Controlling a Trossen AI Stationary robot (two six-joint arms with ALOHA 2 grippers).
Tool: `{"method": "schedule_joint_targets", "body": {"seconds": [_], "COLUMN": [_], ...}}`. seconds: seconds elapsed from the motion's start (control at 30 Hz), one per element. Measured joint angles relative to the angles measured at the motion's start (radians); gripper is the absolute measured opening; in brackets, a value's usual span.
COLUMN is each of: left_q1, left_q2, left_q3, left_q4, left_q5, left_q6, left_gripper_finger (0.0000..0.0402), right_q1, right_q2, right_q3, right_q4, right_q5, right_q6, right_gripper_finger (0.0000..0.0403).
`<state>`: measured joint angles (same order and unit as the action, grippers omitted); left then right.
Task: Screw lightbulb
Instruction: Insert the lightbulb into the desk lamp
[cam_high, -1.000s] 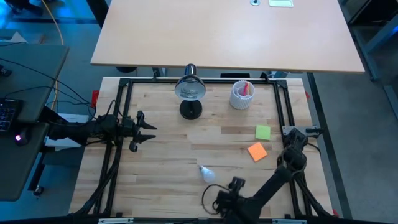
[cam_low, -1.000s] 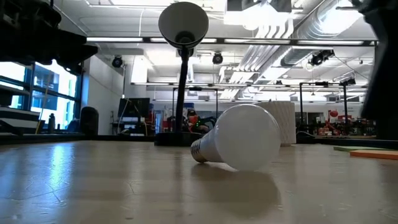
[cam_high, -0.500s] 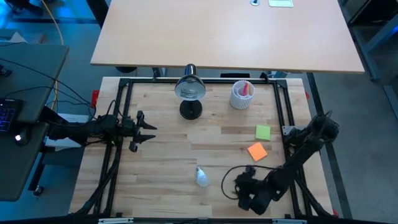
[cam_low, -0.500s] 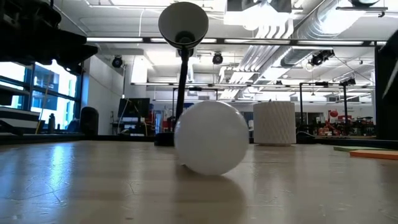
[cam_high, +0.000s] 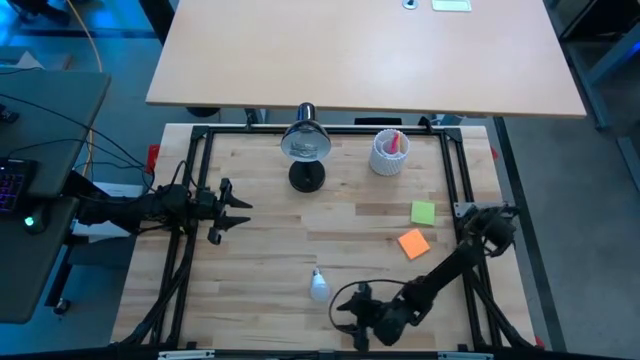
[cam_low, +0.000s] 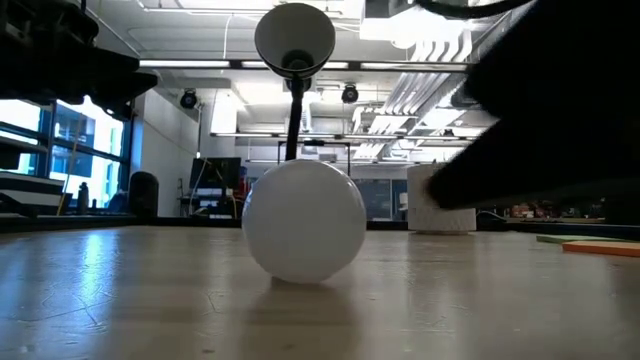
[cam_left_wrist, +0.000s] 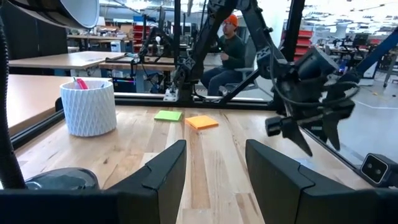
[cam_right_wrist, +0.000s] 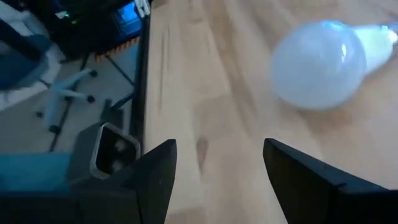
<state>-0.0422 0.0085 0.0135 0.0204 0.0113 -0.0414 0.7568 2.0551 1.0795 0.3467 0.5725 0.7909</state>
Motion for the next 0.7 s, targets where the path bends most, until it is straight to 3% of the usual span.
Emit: {"method": "schedule_joint_targets", "body": {"seconds": [0.17,0.43,0.7], "left_q1": [0.000,0.000,0.000], "left_q2": [0.000,0.000,0.000], "left_q3": [0.000,0.000,0.000], "left_q4": [-0.005,-0.002,-0.002], "left_q5": [0.000,0.000,0.000], "left_q6": [0.000,0.000,0.000], "left_gripper_finger": [0.0161,0.0161,0.0161], "right_q1": [-0.044,-0.063,-0.087], "right_q2": [0.049,0.054,0.068], "right_q3": [0.105,0.210,0.196], "right_q4": [-0.128,-0.539,-0.514], "right_q5": [0.020,0.018,0.001], "right_q6": [0.012,0.055,0.127], "right_gripper_finger": [0.0239,0.0252,0.0316]}}
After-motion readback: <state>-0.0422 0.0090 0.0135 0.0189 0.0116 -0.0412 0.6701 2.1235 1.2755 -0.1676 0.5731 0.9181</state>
